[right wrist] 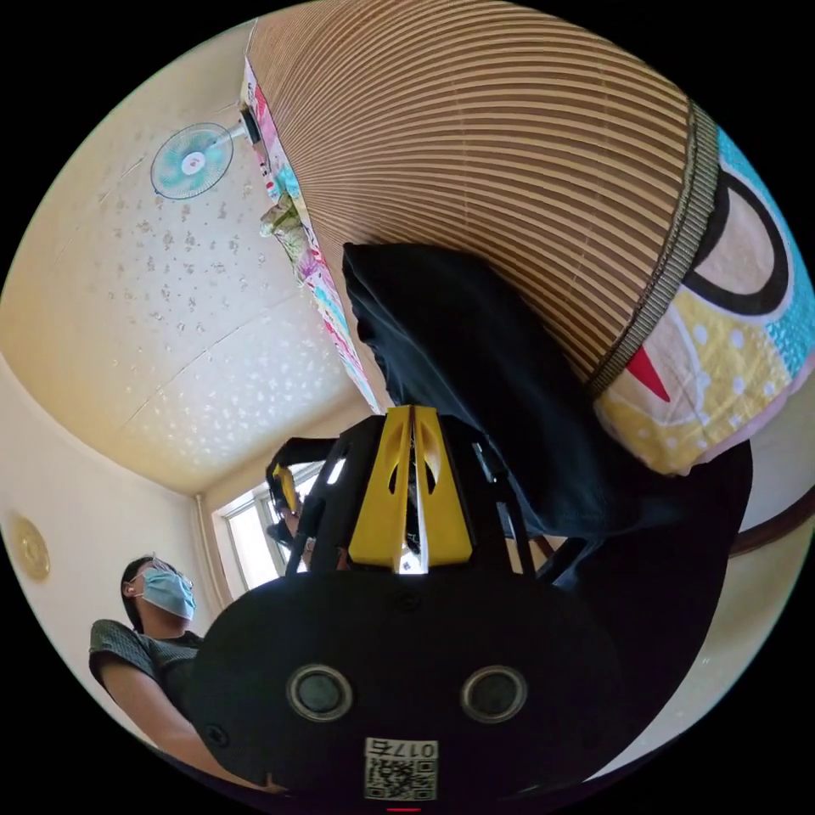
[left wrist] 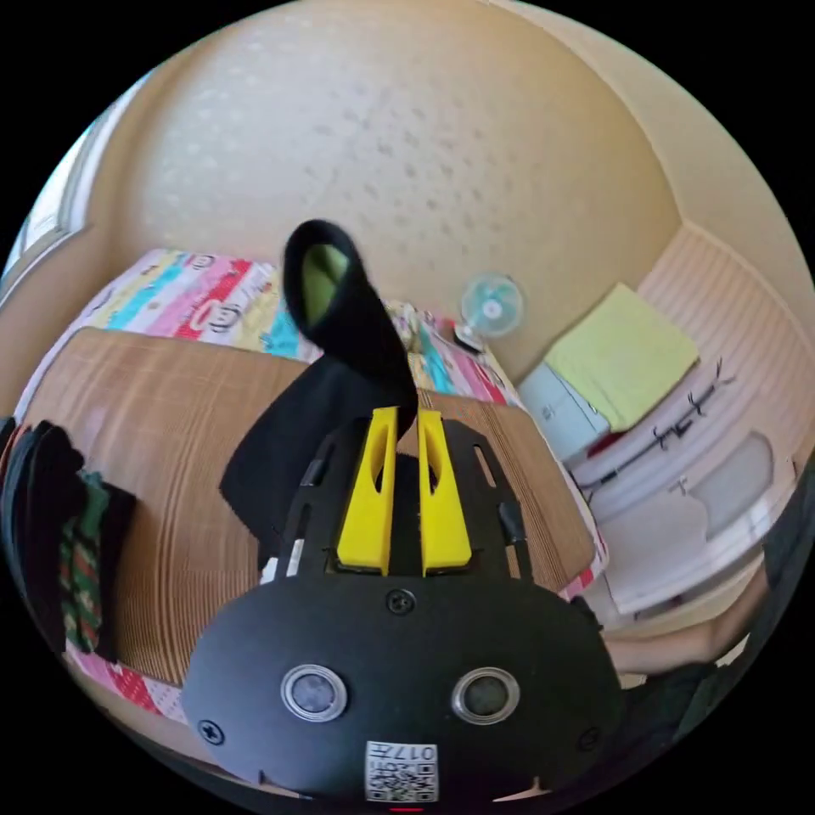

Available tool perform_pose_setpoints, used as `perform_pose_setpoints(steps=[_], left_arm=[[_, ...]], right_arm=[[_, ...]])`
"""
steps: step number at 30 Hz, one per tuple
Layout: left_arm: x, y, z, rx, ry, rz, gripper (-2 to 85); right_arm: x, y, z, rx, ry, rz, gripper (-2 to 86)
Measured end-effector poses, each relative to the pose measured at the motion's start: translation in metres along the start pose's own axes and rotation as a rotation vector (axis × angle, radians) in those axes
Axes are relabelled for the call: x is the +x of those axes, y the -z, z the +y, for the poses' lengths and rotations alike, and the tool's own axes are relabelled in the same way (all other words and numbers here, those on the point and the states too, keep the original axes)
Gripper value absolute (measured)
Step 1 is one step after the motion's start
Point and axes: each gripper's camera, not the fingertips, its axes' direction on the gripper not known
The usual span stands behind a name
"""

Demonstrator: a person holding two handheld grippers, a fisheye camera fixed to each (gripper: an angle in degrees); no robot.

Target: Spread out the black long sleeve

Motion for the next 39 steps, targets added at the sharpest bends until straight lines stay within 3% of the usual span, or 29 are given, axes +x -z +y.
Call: perform_pose_setpoints(steps=[4, 8, 14, 18, 20, 24, 27, 29, 31, 33, 35, 39], left_arm=[[0.015, -0.131, 0.058, -0.380, 0.013, 0.092, 8.6], [0.014, -0.167, 0.139, -0.573, 0.116, 0.215, 9.7], [0.045, -0.203, 0.228, -0.872, 0.044, 0.345, 12.9], [0.056, -0.235, 0.249, -1.013, -0.034, 0.361, 10.3], [0.048, -0.253, 0.250, -1.108, -0.002, 0.385, 3.7], [0.028, -0.250, 0.221, -1.015, 0.245, 0.776, -0.3], [-0.003, -0.231, 0.211, -0.833, 0.624, 0.961, -0.8], [-0.013, -0.218, 0.208, -0.737, 0.762, 1.037, -0.8], [-0.007, -0.212, 0.200, -0.760, 0.728, 1.033, -0.6], [0.006, -0.204, 0.188, -0.787, 0.633, 1.030, -0.2], [0.018, -0.182, 0.166, -0.703, 0.558, 1.124, 1.4], [0.031, -0.138, 0.135, -0.693, 0.356, 1.113, 4.8]], right_arm=[[-0.006, -0.005, 0.001, -0.090, 0.131, 0.150, 0.3], [-0.014, -0.007, 0.013, -0.132, 0.272, 0.349, 0.3], [0.030, 0.018, 0.023, -0.024, 0.212, 0.279, 0.7], [0.063, 0.042, 0.034, 0.077, 0.128, 0.188, 1.2], [0.074, 0.060, 0.040, 0.114, 0.117, 0.183, 2.1], [0.094, 0.088, 0.043, 0.135, -0.002, 0.255, 8.4], [0.139, 0.105, 0.057, 0.174, -0.242, 0.047, 18.5], [0.170, 0.094, 0.077, 0.189, -0.343, -0.300, 22.7], [0.180, 0.076, 0.086, 0.198, -0.349, -0.530, 21.8], [0.178, 0.053, 0.083, 0.156, -0.327, -0.731, 13.3], [0.155, 0.038, 0.073, 0.160, -0.274, -0.916, 5.7], [0.103, 0.045, 0.033, 0.219, -0.168, -1.161, 5.1]])
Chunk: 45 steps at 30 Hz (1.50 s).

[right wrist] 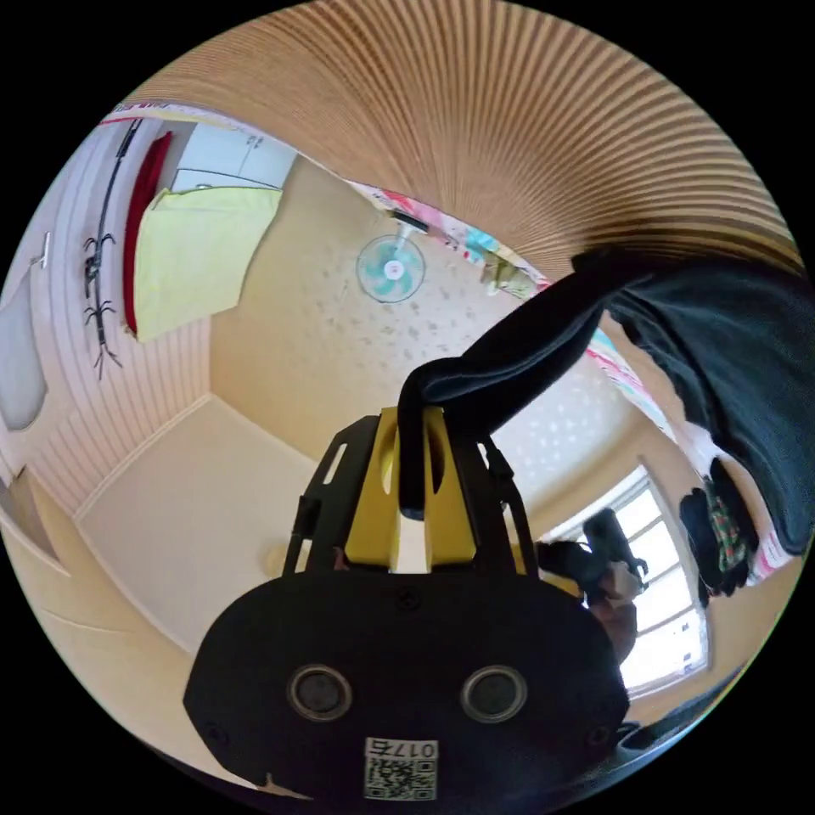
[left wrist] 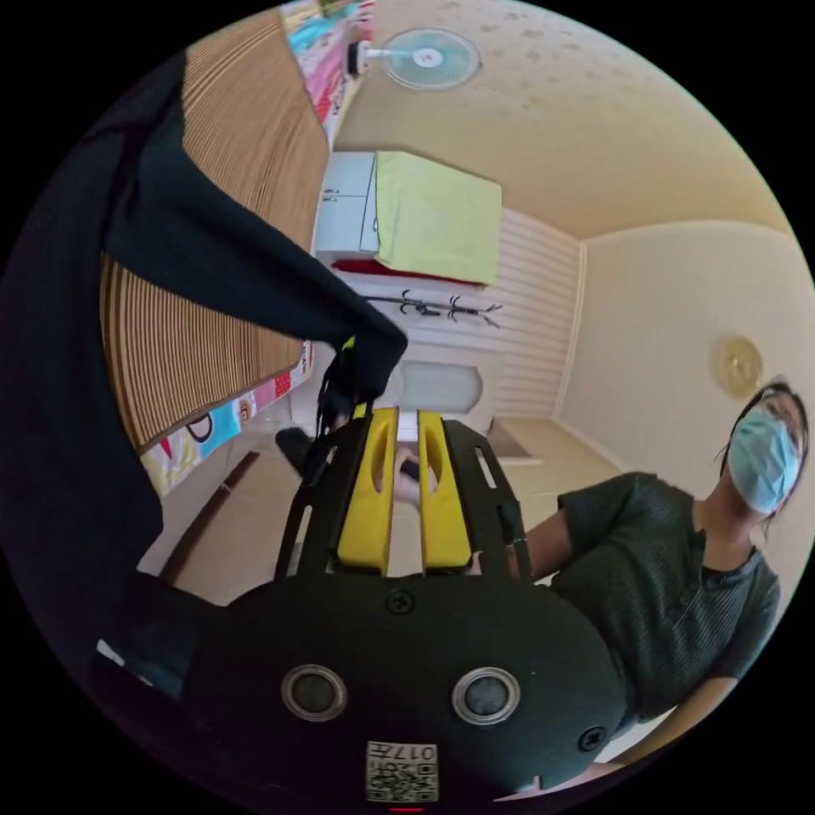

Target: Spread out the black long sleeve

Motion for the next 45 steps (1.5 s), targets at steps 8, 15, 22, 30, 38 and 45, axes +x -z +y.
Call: perform_pose_setpoints(steps=[8, 15, 22, 30, 38, 45], left_arm=[[0.023, 0.051, 0.071, -0.058, 0.048, -0.233, 4.8], [0.022, 0.103, 0.133, 0.214, 0.186, -0.302, 4.4], [0.029, 0.135, 0.188, 0.446, 0.287, -0.363, 4.5], [0.047, 0.136, 0.214, 0.494, 0.341, -0.432, 4.4], [0.066, 0.114, 0.202, 0.418, 0.326, -0.514, 4.2], [0.062, 0.101, 0.192, 0.393, 0.350, -0.528, 4.2]], right_arm=[[-0.126, 0.012, -0.127, 0.277, 0.473, 0.191, 14.0], [-0.127, 0.066, -0.123, 0.472, 0.433, 0.510, 9.5], [-0.096, 0.005, -0.163, 0.352, 0.366, 0.768, 12.4], [-0.107, -0.123, -0.184, 0.297, 0.465, 0.721, 4.4], [0.002, -0.425, -0.037, -0.694, 0.825, 0.818, 3.9], [0.213, -0.476, 0.071, -1.131, 0.518, 1.113, 6.9]])
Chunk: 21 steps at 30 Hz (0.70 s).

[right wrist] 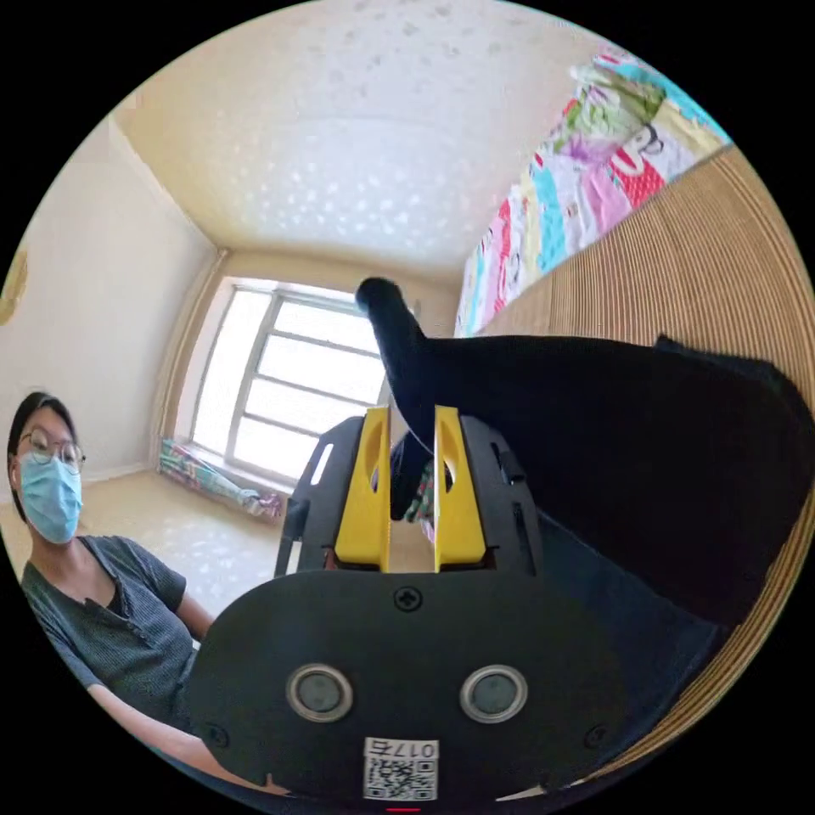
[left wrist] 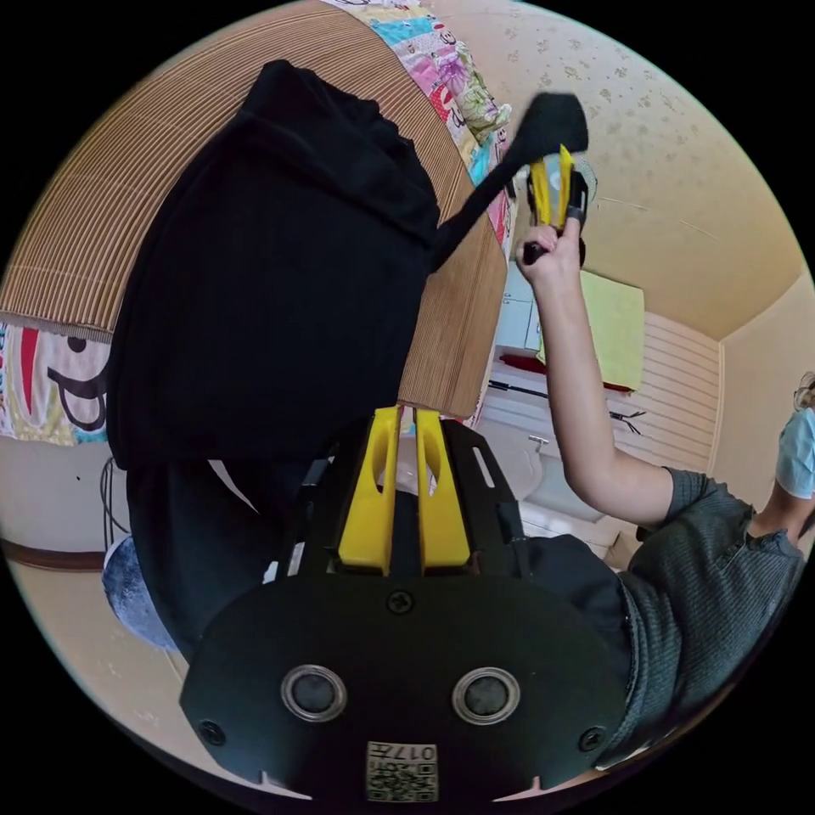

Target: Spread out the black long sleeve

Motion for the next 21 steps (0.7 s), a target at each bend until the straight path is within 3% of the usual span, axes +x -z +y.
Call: perform_pose_setpoints(steps=[6, 11, 16, 21], left_arm=[[-0.002, 0.008, -0.005, 0.035, -0.004, -0.128, 4.6], [-0.023, 0.016, -0.049, 0.093, -0.007, -0.490, 4.0], [-0.061, -0.009, -0.133, 0.046, -0.027, -0.609, 0.0], [-0.056, -0.005, -0.221, 0.005, -0.096, -0.576, -0.8]], right_arm=[[-0.008, -0.003, 0.073, -0.042, -0.127, 0.261, 2.7], [-0.026, 0.005, 0.128, -0.224, -0.192, 0.804, 0.8], [-0.005, -0.007, 0.117, -0.333, -0.299, 1.124, 0.5], [0.005, 0.012, 0.046, -0.193, -0.416, 1.008, 0.4]])
